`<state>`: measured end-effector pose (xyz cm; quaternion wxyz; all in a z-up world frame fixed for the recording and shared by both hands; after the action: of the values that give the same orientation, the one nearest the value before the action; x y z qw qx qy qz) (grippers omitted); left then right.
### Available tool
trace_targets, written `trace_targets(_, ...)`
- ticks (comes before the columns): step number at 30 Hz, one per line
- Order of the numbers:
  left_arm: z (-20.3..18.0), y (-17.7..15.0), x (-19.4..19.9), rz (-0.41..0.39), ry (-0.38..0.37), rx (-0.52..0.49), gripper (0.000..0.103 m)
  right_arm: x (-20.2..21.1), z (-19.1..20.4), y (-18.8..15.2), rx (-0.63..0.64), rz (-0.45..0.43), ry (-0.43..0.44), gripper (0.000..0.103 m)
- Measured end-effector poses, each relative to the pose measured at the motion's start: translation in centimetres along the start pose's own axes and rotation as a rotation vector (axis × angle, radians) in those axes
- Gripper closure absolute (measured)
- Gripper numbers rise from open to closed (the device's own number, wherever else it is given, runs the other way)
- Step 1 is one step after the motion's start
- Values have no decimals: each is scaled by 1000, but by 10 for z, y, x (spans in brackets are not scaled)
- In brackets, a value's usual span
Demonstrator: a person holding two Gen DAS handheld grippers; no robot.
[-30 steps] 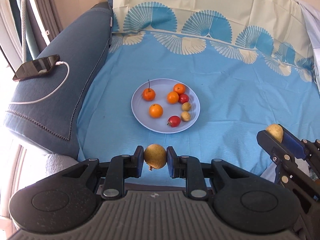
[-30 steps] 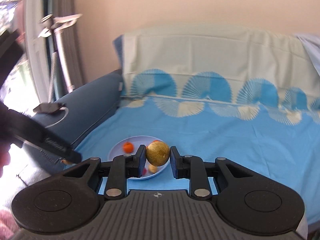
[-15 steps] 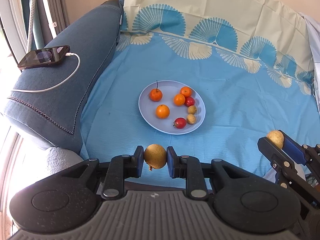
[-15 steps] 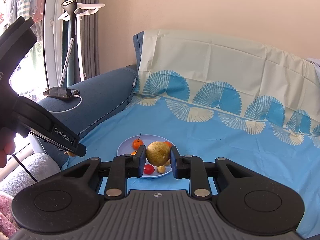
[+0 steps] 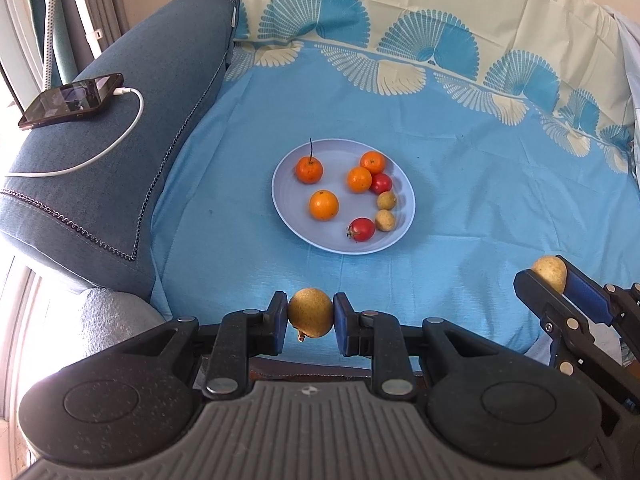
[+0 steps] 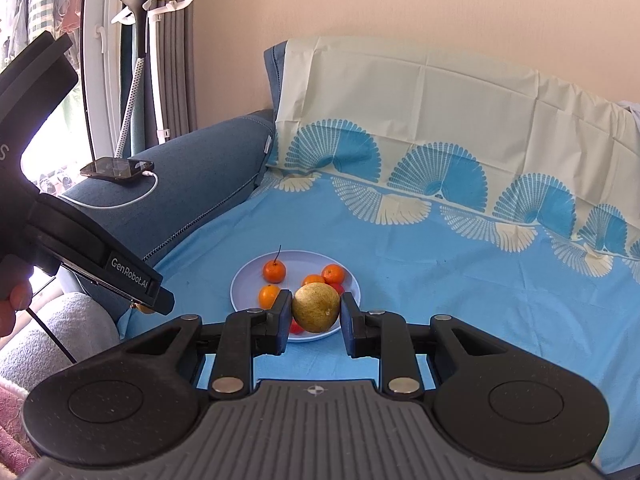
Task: Organize fruits
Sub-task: 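Carry both small yellow fruits over the plate with both grippers, then open both grippers to drop the yellow fruits onto the plate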
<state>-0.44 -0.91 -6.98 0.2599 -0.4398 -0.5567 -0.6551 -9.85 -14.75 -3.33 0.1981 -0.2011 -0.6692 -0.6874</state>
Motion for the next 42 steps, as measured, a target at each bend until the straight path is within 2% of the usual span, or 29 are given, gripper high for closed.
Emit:
trace_targets(10, -2, 9, -21, 38, 8, -7, 76, -22, -3, -5, 0, 48, 15, 76)
trace_targets(15, 3, 26, -37, 54, 24, 4, 76, -41, -8, -5, -1, 69, 5, 76)
trace_targets(19, 8, 49, -53, 49, 42, 5, 76, -68, -10, -2, -5, 93, 8, 76)
trace_targets(23, 10, 70, -83, 79, 77, 2, 76, -101, -8, 1, -5, 120, 23, 76)
trace_targets(33, 8, 111, -145, 121, 85, -9, 76, -181, -7, 6, -27, 183, 39, 76)
trace_targets(38, 7, 119, -177, 152, 87, -5, 76, -215, -6, 1, -9, 224, 46, 76)
trace_targets(42, 6, 124, -194, 146, 106, -32, 76, -237, -5, -6, 10, 249, 36, 76)
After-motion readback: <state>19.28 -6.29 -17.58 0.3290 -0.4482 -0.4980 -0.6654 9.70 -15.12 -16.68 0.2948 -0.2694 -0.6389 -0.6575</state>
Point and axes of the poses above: each gripper's, at about its wrist camera, not at the fingertips, and x roughly against the way its jaws point, z to its left, y to its top, the point moved 8 cm from there along -x, roughly the way its jaws point, and after that the axes turned 1 degree about z, right-handed, at the moved point
